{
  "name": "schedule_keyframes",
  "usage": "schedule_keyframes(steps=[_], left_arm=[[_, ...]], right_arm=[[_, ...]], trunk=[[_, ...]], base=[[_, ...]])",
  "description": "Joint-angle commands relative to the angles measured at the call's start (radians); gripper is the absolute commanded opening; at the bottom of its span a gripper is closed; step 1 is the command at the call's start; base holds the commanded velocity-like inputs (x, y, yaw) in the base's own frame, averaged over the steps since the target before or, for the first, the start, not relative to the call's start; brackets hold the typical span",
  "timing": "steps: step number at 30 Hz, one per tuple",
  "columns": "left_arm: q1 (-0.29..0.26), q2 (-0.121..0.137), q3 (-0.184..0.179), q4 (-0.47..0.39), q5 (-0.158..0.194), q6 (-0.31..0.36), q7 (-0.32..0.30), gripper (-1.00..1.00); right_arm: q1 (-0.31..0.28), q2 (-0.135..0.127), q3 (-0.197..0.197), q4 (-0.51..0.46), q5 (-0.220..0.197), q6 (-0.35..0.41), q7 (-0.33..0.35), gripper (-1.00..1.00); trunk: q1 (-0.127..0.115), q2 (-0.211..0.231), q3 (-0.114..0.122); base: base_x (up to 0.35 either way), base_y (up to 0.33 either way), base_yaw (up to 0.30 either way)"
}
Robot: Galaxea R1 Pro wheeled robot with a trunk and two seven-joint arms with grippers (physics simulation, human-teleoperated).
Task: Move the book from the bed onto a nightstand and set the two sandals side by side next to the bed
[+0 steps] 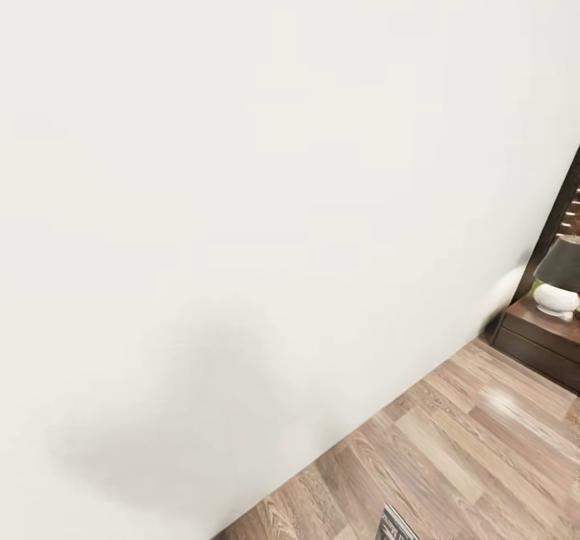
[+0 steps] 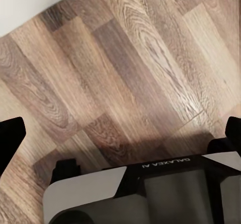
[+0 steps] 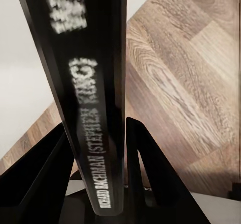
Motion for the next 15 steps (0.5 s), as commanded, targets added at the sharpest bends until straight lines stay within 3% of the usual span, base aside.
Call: schedule_keyframes(steps=[1, 15], left_arm=[[0.0, 0.0, 0.009, -0.001, -0.01, 0.002, -0.003, 1.0], [0.0, 0.0, 0.009, -0.001, -0.01, 0.001, -0.003, 1.0]], right_arm=[[-0.001, -0.001, -0.008, 0.004, 0.01, -0.007, 0.0, -1.0], [-0.001, -0.001, -0.008, 0.004, 0.01, -0.007, 0.0, -1.0]], trunk=[[0.0, -0.001, -0.001], [0.0, -0.001, 0.006]], base=[[0.0, 0.0, -0.178], [0.0, 0.0, -0.174]])
